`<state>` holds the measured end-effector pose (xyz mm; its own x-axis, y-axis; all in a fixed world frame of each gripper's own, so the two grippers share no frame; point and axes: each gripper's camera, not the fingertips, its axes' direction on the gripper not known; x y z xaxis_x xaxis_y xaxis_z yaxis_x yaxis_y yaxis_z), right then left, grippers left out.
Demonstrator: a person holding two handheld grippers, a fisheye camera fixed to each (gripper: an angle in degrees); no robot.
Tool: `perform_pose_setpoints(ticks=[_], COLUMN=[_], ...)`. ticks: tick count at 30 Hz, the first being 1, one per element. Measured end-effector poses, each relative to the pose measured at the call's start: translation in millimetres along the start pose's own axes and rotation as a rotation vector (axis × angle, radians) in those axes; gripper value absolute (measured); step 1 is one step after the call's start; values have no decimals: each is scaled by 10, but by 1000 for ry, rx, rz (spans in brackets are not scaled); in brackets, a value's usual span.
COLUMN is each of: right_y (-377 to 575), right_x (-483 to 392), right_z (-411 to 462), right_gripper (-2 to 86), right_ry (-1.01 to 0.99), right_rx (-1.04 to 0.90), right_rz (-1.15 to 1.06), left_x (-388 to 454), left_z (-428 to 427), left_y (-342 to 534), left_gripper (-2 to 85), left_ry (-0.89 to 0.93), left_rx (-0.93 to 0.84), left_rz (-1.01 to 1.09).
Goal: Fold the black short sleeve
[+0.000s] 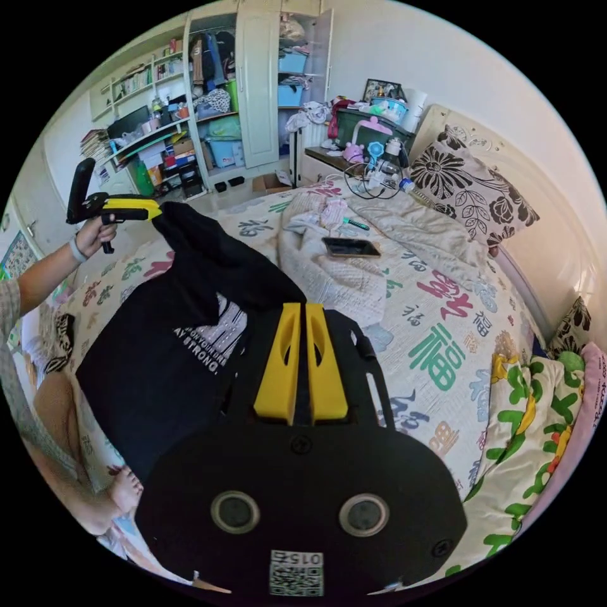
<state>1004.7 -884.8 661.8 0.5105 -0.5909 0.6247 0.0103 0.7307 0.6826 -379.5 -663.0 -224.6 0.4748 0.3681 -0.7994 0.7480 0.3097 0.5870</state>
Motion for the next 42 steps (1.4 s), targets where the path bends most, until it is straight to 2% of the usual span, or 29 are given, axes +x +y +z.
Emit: perform_pose_setpoints(ticks=[5,9,12,18,22,27,31,37,40,42], right_y=[1118,1862,2224,2624,2752,2861,2901,2925,2932,2829], right_x=[-563,-1114,-1386,-1560,-1649,-1692,-1717,-1757,-1802,-1599], right_z=[-324,-301,-230,-205,-133,-16,15,44,205,237], right_gripper=[-4,-4,-2,0,1,4,5,14,32,50], right_ry=[-221,-295,-296,-213,-163,-143,-128,-133,-120,-257], right_rx=[-71,-247,-339,-357,-356,-355,-350,-369,-430,-464], right_rz=[-7,-93,-141,-176,-212,-177,-183,-239,-264,-85], left_x=[685,1175,1357,1627,1592,1295,1157,1162,1150,1036], left_z=[-570,-743,-841,-1029,-1088,-867,-844,-1238,-1193,-1264], left_y=[1236,2183,2635,3109,3270,3456,3644,3780,3916,3997], left_gripper=[3,2,-1,-5,5,75,29,17,28,48], left_ry=[154,219,257,205,206,314,341,257,239,293], left_rx=[-64,-229,-276,-373,-368,-348,-301,-306,-395,-412], left_rz=[10,-62,-136,-89,-147,-530,-709,-631,-616,-638])
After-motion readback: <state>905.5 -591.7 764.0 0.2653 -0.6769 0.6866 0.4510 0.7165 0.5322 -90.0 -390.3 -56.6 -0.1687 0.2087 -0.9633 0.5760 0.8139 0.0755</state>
